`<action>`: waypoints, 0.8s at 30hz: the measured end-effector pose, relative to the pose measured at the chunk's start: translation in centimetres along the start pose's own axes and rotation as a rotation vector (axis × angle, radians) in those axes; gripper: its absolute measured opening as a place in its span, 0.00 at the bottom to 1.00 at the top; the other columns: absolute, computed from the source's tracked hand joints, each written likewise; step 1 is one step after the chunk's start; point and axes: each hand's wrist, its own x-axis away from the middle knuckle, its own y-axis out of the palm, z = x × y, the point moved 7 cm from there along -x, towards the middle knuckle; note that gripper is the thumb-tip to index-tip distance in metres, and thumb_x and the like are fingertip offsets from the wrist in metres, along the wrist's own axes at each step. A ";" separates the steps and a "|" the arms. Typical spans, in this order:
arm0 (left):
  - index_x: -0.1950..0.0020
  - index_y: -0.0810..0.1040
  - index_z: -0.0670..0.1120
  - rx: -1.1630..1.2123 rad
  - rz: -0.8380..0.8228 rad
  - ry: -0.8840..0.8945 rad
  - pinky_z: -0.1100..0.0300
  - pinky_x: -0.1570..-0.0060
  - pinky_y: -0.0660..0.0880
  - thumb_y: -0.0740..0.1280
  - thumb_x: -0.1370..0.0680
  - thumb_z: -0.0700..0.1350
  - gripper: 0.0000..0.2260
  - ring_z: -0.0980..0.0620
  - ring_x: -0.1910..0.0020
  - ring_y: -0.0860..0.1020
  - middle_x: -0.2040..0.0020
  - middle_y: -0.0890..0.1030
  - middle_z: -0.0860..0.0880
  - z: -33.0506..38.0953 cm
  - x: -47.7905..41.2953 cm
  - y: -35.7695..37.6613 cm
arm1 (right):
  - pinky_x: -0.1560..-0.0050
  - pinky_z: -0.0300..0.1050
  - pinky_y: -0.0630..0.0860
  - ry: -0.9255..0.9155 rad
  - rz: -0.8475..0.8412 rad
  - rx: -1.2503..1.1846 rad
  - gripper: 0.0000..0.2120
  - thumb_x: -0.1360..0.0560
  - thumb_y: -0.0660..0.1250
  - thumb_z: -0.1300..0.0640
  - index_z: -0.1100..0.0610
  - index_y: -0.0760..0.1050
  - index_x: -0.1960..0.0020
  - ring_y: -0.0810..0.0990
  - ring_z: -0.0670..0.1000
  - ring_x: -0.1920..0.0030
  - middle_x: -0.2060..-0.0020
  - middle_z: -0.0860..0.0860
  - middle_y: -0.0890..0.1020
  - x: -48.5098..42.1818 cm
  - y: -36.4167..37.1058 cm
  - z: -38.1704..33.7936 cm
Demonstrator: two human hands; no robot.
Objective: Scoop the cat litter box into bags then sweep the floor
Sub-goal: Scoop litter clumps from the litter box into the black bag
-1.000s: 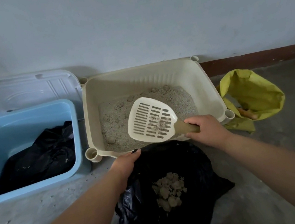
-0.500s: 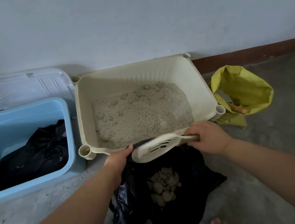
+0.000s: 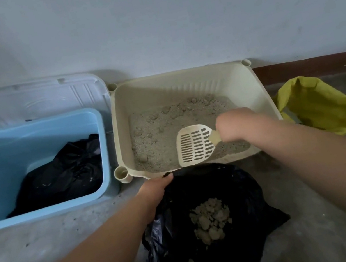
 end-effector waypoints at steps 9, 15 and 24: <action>0.41 0.81 0.50 -0.139 -0.012 0.047 0.49 0.35 0.72 0.72 0.30 0.57 0.21 0.46 0.42 0.79 0.42 0.82 0.48 0.1 -0.9 -1.3 | 0.67 0.41 0.72 -0.099 -0.011 -0.115 0.06 0.27 0.59 0.61 0.56 0.73 0.61 0.74 0.50 0.66 0.66 0.50 0.75 -3.6 2.2 -6.9; 0.34 0.73 0.36 -0.184 0.007 0.062 0.58 0.50 0.70 0.63 0.20 0.49 0.20 0.39 0.35 0.74 0.35 0.76 0.38 0.2 -1.5 -1.7 | 0.58 0.42 0.72 -0.152 -0.044 -0.344 0.14 0.27 0.69 0.49 0.51 0.78 0.43 0.78 0.51 0.55 0.53 0.49 0.81 -5.1 5.5 -6.5; 0.37 0.76 0.40 -0.204 -0.025 0.049 0.57 0.49 0.76 0.66 0.21 0.50 0.18 0.48 0.46 0.78 0.42 0.80 0.46 0.1 -1.8 -1.8 | 0.50 0.41 0.69 -0.155 0.009 -0.509 0.26 0.28 0.71 0.48 0.46 0.70 0.31 0.77 0.50 0.41 0.39 0.46 0.78 -6.2 5.0 -5.8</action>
